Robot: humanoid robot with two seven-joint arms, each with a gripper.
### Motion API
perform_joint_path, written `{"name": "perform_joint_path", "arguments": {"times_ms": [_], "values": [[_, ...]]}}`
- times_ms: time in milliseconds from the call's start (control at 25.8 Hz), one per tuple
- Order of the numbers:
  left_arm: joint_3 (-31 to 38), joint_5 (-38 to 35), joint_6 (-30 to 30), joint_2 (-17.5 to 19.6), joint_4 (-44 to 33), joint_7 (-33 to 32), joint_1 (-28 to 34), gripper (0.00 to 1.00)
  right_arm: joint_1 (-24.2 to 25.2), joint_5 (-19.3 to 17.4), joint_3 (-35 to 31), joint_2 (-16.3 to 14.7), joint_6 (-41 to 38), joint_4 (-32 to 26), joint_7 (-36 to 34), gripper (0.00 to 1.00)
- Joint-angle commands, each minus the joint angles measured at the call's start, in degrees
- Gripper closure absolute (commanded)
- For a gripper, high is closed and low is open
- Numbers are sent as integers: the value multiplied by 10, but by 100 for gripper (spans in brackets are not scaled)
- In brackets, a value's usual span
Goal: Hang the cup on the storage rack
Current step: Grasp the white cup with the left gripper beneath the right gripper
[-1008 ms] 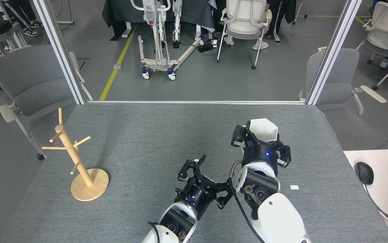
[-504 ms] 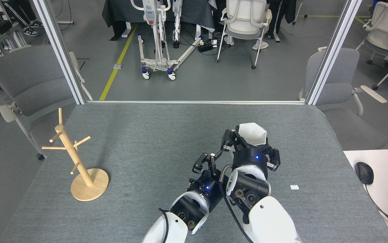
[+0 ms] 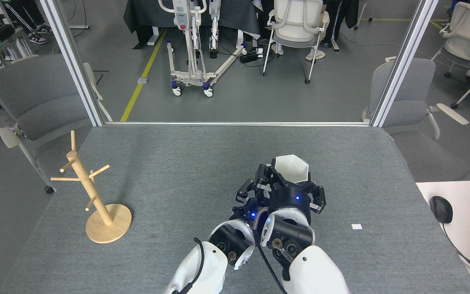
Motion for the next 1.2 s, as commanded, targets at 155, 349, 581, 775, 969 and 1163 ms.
{"name": "perform_joint_path", "arguments": {"times_ms": [155, 349, 581, 775, 969, 1163], "values": [[0, 12, 4, 0, 4, -5, -9, 2, 8, -1, 2, 13, -2, 0, -2, 96], [0, 11, 0, 0, 4, -6, -9, 52, 17, 0, 2, 24, -2, 0, -4, 97], [0, 12, -14, 0, 2, -6, -9, 100, 16, 0, 2, 26, -3, 1, -5, 97], [1, 12, -15, 0, 4, -6, -9, 100, 15, -1, 2, 26, -12, 6, -3, 87], [3, 12, -14, 1, 6, -6, -9, 100, 15, -1, -2, 26, -12, 8, -6, 16], [4, 12, -12, 1, 13, -6, -9, 100, 15, -1, -6, 27, -20, 8, -17, 1]]}}
